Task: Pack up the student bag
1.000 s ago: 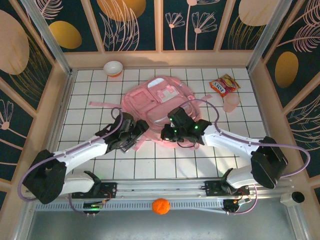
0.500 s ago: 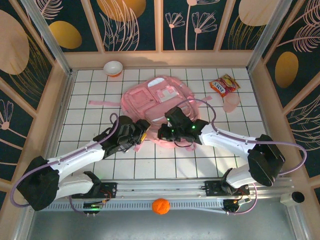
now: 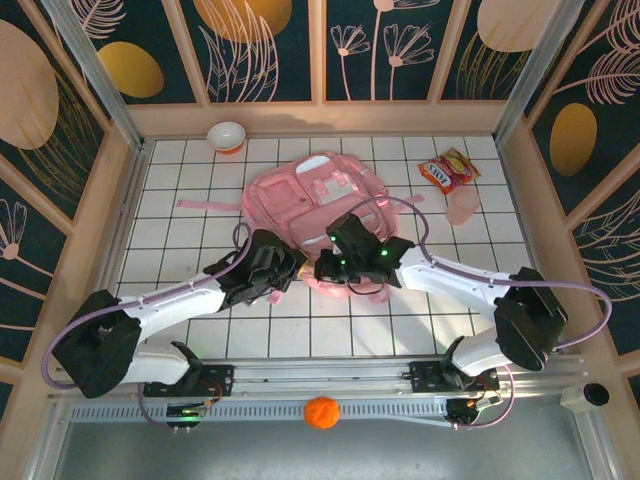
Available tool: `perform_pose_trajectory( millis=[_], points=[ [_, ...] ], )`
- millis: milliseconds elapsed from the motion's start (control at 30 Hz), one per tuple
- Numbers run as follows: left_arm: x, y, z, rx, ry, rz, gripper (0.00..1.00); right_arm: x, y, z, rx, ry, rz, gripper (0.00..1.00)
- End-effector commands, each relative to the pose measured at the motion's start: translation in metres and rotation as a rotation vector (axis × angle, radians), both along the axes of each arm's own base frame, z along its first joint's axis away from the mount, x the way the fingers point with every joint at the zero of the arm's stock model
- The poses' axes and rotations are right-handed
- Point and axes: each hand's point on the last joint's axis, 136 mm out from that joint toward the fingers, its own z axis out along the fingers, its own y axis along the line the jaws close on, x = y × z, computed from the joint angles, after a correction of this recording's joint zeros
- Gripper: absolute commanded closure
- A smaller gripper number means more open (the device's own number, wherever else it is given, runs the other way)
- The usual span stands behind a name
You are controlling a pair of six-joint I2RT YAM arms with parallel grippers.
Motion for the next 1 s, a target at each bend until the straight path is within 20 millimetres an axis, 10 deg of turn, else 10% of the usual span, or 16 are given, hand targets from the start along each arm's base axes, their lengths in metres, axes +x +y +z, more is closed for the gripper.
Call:
perform_pose_trajectory(
  millis=[0, 400, 767, 967],
  points=[
    [0.007, 0.036, -0.013, 0.134, 0.001, 0.086, 1.00, -0.002, -0.026, -0.001, -0.110, 0.010, 0.023, 1.00],
    [0.025, 0.070, 0.002, 0.343, -0.089, 0.032, 1.00, 0.017, -0.067, -0.006, -0.178, 0.011, 0.015, 1.00],
    [0.076, 0.115, 0.008, 0.568, -0.141, -0.010, 1.00, -0.012, 0.010, 0.004, 0.025, 0.007, 0.101, 1.00],
    [0.084, 0.096, 0.039, 0.470, -0.197, -0.047, 0.65, 0.008, 0.021, 0.012, 0.113, -0.013, 0.060, 1.00]
  ],
)
